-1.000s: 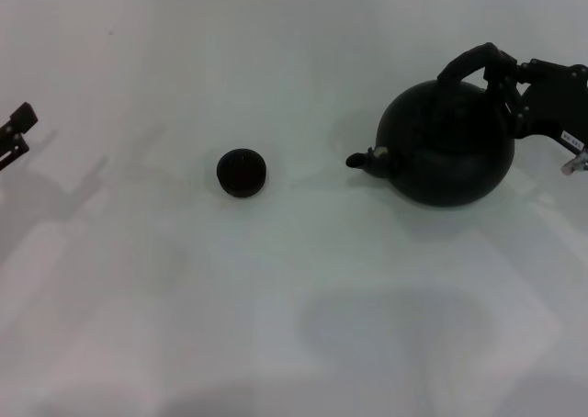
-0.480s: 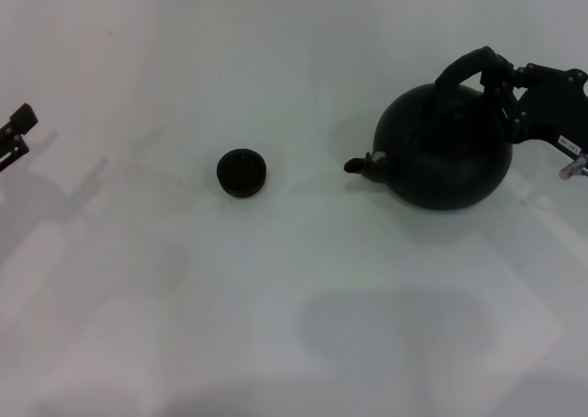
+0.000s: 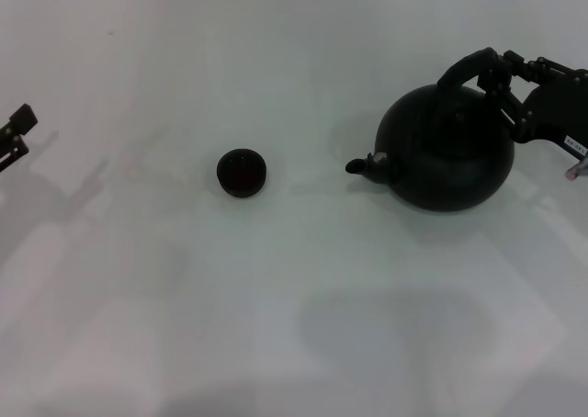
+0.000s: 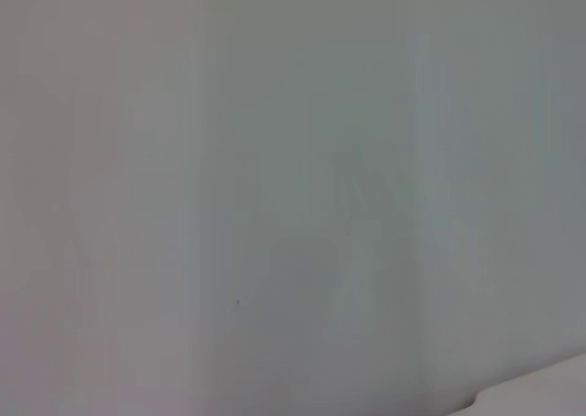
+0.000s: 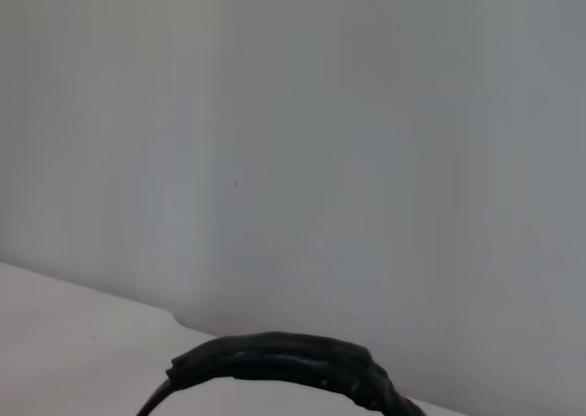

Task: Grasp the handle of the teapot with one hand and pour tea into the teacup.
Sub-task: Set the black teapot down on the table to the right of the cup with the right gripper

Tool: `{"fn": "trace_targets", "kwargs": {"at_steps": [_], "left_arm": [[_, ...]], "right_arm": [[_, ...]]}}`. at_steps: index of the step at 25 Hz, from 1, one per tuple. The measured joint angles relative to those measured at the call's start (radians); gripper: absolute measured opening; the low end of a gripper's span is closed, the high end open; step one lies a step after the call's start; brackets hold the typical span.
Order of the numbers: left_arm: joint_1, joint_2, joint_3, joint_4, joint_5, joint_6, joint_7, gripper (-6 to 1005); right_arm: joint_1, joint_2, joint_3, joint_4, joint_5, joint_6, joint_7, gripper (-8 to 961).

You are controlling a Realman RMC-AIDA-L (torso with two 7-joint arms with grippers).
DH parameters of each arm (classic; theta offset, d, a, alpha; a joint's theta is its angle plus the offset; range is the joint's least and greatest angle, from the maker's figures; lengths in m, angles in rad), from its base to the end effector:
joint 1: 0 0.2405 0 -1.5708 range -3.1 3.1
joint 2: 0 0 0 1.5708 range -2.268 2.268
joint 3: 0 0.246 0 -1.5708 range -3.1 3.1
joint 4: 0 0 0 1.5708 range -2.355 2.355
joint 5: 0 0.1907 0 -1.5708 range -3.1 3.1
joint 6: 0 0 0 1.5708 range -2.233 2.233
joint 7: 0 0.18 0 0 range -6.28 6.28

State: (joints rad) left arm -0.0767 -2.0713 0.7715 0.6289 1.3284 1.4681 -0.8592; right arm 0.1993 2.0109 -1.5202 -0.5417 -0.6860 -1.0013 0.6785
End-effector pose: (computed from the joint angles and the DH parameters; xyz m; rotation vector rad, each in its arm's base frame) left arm -0.3192 0.2598 0.0463 -2.0253 -0.4513 -0.7796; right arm 0.2982 0.3188 -0.0190 -2.1006 0.5029 0.6476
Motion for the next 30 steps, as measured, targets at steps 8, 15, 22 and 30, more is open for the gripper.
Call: {"fn": "trace_targets", "kwargs": {"at_steps": [8,15,22,30], "left_arm": [[0.0,0.0,0.0,0.001,0.0,0.0,0.0,844],[0.0,0.002,-0.002,0.003,0.0,0.0,0.0,844],[-0.002,0.003,0.001,0.003,0.0,-0.002,0.0,844],[-0.001,0.004,-0.004,0.003,0.0,-0.006,0.002,844]], "right_arm": [[0.0,-0.002,0.002,-0.001,0.001,0.0,0.003,414],[-0.002,-0.006,0.002,-0.001,0.0,-0.002,0.014,500],[-0.028,-0.012,0.003,-0.001,-0.001,-0.026,0.024,667],[-0.056,-0.028,0.012,-0.008,-0.001,-0.107,0.049,753]]}}
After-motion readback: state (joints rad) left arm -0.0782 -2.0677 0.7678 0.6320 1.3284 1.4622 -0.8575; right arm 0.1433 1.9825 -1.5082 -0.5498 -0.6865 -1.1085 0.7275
